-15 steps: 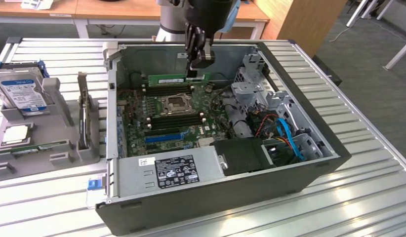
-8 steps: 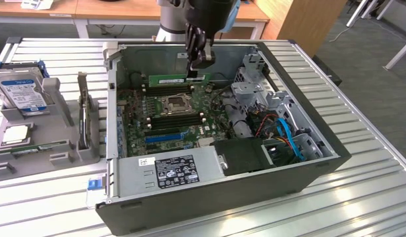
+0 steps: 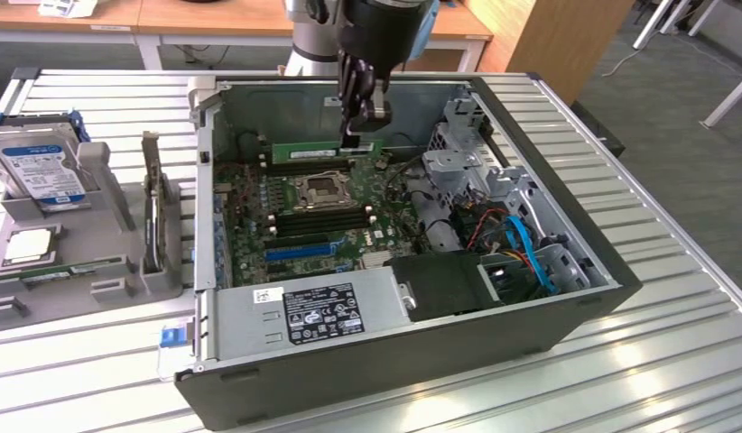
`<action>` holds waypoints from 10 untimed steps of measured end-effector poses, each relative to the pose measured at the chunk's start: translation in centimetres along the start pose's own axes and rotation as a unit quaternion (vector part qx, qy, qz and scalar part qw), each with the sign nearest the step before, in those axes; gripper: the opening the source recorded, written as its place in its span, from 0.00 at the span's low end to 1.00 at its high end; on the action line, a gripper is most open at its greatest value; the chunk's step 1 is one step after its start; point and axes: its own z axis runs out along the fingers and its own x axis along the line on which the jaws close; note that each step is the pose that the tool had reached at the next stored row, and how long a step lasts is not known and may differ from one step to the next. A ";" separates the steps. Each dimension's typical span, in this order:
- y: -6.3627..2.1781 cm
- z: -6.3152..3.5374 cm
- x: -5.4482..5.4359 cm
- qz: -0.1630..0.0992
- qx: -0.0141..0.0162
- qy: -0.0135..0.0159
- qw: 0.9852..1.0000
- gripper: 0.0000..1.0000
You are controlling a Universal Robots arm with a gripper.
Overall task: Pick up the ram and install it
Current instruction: 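Pick up the ram and move it above insertion slot, then insert the ram into the slot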
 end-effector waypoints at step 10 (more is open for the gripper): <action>-0.03 0.39 0.0 0.000 0.000 0.000 1.000 0.12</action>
